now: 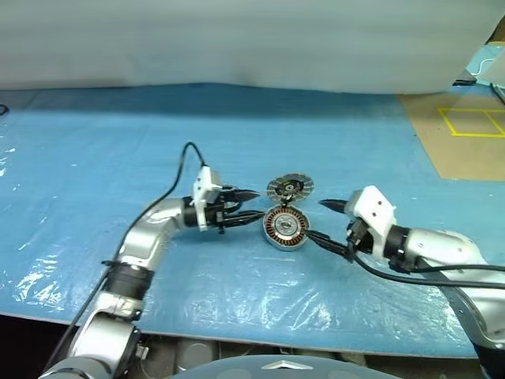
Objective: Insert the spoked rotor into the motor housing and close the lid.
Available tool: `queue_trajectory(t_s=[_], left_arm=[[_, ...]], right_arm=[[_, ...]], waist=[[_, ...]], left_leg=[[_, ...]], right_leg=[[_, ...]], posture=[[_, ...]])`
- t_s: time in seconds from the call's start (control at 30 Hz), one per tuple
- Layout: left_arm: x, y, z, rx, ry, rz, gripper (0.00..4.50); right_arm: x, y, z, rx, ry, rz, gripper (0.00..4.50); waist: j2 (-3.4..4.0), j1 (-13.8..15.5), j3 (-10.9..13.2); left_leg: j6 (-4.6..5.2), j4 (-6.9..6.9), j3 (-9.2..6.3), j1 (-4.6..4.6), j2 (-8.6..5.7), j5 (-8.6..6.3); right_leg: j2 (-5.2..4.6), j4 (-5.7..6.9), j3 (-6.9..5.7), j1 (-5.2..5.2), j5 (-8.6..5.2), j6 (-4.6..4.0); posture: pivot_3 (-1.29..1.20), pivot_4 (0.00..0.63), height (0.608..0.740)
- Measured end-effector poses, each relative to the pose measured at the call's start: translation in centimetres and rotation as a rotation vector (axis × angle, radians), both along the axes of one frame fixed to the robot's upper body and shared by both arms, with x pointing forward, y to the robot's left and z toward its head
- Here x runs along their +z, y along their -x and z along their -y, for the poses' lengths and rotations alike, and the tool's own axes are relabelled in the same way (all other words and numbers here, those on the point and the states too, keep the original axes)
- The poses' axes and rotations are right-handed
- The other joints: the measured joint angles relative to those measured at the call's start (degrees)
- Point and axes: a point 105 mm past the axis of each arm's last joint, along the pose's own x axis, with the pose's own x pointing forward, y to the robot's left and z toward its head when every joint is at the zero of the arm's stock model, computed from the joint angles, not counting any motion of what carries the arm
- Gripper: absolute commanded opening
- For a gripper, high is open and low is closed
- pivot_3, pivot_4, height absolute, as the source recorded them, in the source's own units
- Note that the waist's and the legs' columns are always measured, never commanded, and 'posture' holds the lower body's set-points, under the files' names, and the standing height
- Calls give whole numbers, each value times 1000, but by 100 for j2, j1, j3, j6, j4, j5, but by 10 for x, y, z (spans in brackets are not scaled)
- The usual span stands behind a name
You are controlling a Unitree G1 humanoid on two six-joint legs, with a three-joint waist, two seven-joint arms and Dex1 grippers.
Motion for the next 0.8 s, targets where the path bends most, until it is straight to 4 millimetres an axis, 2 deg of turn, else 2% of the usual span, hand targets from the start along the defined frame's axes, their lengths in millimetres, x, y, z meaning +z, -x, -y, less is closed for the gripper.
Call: queue_trajectory(t_s=[0.1,0.27,0.57,0.8], left_arm=[[-5,1,-11,55,-15,-14,2641],[-6,3,-12,100,-17,-19,2641],[-9,7,-13,144,-22,-33,2641],[-10,14,-16,124,-10,-45,2641]], right_arm=[[-8,-1,-9,51,-5,-38,1797],[-22,-5,-22,144,12,-76,14],[-26,-30,-32,156,-26,-65,14],[-40,-36,-38,147,-32,-91,14]], waist=[[-1,-8,1],[-2,-26,1],[-2,-45,1],[-2,-48,1]], left_leg=[[-1,2,0,-6,1,1],[0,7,2,-1,7,1],[1,13,10,-2,9,2],[2,14,45,-2,10,2]], right_leg=[[0,-1,0,-2,0,0],[2,11,-4,-3,0,-3],[3,13,-5,-4,0,-9],[3,14,-5,-4,0,-9]], posture=[[0,150,740],[0,150,740],[0,150,740],[0,150,740]])
